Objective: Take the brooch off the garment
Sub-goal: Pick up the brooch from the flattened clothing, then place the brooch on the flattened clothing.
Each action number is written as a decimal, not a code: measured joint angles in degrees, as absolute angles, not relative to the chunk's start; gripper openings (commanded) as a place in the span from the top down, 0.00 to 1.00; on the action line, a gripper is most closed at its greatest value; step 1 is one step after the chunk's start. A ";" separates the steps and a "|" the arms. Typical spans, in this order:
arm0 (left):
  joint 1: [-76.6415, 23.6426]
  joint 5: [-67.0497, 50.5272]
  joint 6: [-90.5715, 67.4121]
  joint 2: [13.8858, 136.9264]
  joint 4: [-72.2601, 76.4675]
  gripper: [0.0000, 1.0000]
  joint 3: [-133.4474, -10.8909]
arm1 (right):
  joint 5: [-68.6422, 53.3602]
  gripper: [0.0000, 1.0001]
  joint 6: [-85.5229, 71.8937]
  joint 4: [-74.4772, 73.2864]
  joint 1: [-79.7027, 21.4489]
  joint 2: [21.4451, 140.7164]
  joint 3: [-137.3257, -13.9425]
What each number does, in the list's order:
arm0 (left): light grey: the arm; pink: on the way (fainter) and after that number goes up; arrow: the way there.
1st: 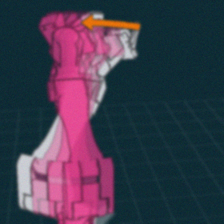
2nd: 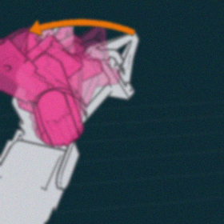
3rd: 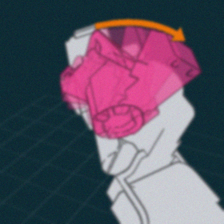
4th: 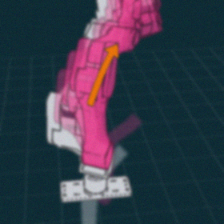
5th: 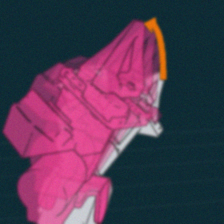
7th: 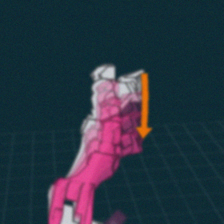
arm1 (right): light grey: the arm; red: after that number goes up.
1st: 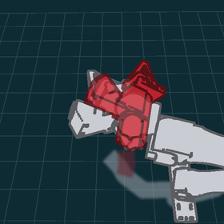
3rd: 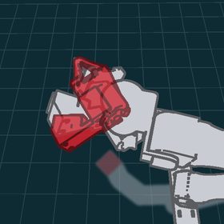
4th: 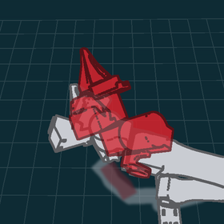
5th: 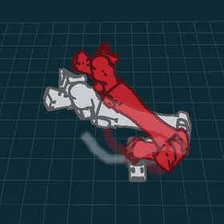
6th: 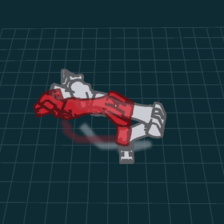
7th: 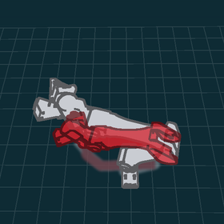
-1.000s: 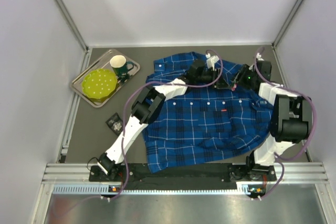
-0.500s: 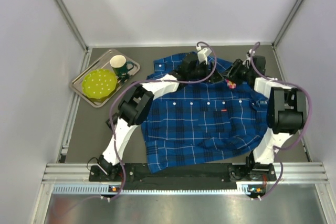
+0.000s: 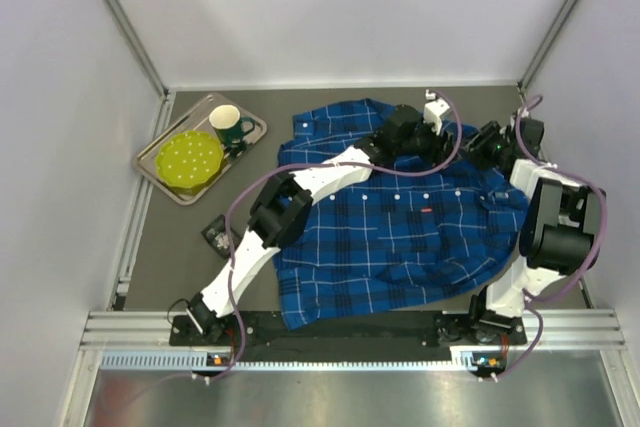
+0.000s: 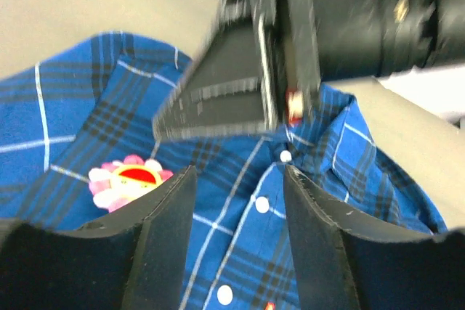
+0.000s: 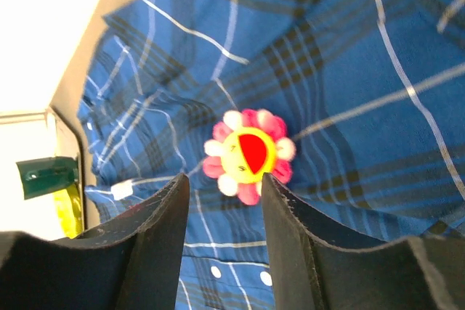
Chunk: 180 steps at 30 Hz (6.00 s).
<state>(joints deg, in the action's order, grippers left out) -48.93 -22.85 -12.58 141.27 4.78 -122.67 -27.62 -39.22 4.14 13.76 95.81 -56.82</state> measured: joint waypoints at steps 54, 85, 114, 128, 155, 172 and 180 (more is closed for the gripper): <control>-44.56 -18.28 -28.93 155.98 8.86 0.30 -129.10 | -32.67 1.00 -50.68 18.41 13.98 103.26 -46.44; -56.23 4.29 17.02 145.38 0.80 0.57 -119.87 | -31.83 1.00 -50.87 15.92 14.04 98.52 -44.27; -54.35 2.26 8.29 148.53 2.17 1.00 -121.38 | -32.18 0.64 -46.57 15.86 16.99 94.17 -42.04; -46.89 -12.64 -15.40 146.12 10.50 1.00 -113.60 | -31.55 0.78 -49.28 16.88 16.80 97.84 -42.04; -42.22 -24.51 -47.09 146.10 20.34 1.00 -110.06 | -32.10 0.64 -50.57 23.77 12.47 101.65 -42.11; -41.78 -24.36 -57.10 146.10 21.54 1.00 -107.55 | -32.60 0.55 -50.57 25.30 12.47 101.65 -42.09; -41.71 -23.49 -59.00 146.10 17.96 1.00 -108.22 | -32.58 0.53 -50.57 25.32 12.47 101.65 -42.09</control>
<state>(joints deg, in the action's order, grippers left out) -41.71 -23.49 -59.00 146.10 17.96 -108.22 -32.58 -50.57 25.32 12.47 101.65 -42.09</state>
